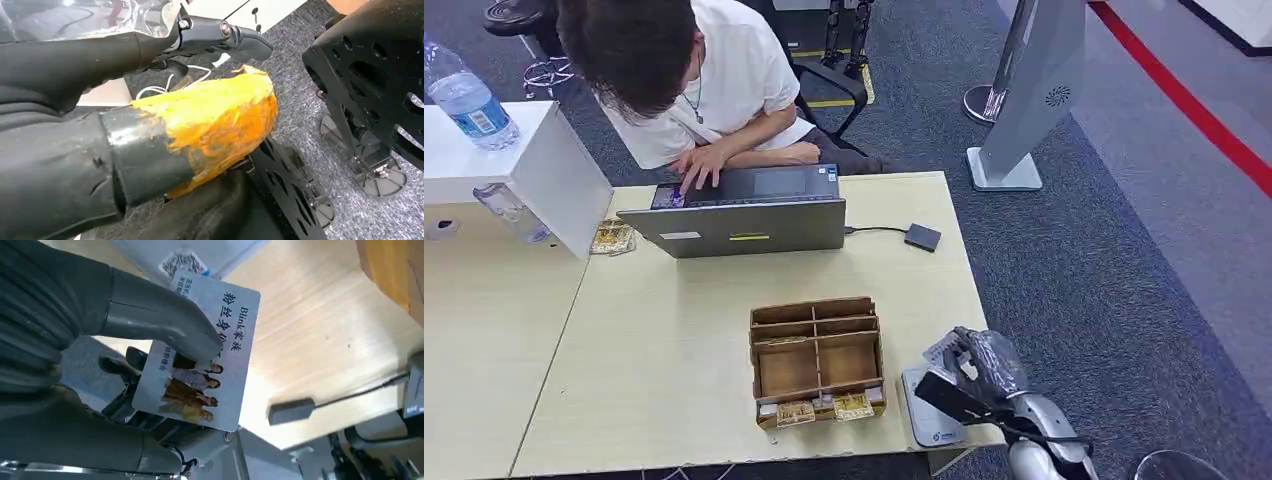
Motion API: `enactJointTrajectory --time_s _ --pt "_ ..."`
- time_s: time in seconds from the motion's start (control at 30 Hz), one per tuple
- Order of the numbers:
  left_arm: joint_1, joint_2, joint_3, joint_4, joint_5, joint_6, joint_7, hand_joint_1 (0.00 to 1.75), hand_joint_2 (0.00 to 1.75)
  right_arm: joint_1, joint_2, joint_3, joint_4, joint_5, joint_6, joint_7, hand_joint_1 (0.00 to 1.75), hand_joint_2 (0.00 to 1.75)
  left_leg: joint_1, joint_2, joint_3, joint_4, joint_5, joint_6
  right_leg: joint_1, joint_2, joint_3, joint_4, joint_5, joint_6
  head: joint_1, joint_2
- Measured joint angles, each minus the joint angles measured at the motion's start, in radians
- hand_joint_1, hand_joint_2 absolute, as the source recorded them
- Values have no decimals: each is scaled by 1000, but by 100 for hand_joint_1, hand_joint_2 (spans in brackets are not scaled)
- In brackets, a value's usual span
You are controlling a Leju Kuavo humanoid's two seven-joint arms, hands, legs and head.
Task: Pass the card to the sensor for recognition and then transmit it.
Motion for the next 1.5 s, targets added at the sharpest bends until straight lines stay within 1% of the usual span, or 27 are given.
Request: enactJointTrajectory --time_s 0.07,0.2,0.4,0.53,0.7,0.83,1.13,1.5 --pt "0 0 0 0 0 1 0 0 0 -6 5 0 -1 13 -23 2 175 175 0 0 0 0 0 0 0 0 0 0 0 0 0 0" --pt "0 0 0 0 2 2 1 0 0 -13 14 1 -1 29 -42 3 175 175 0 0 0 0 0 0 0 0 0 0 0 0 0 0" --pt "1 0 0 0 6 5 2 0 0 -39 35 2 -3 83 -131 -1 175 175 0 0 0 0 0 0 0 0 0 0 0 0 0 0" --pt "2 1 2 0 6 8 4 0 0 -68 51 13 -4 104 -164 -3 175 175 0 0 0 0 1 -1 0 0 0 0 0 0 0 0" --pt "2 1 2 0 6 8 5 0 0 -92 62 24 -9 109 -173 -5 175 175 0 0 0 0 1 -1 0 0 0 0 0 0 0 0" --pt "3 2 3 0 8 8 10 0 0 -117 67 42 -9 126 -199 -6 175 175 0 0 0 0 1 -1 0 0 0 0 0 0 0 0" --pt "8 5 17 0 8 5 16 0 0 -256 88 89 28 177 -235 24 175 175 0 0 0 0 2 -1 0 0 0 1 1 0 0 0" --pt "8 5 18 0 9 -6 17 0 0 -394 101 119 94 244 -250 76 175 175 0 0 0 0 2 -2 0 0 0 1 1 0 0 0"
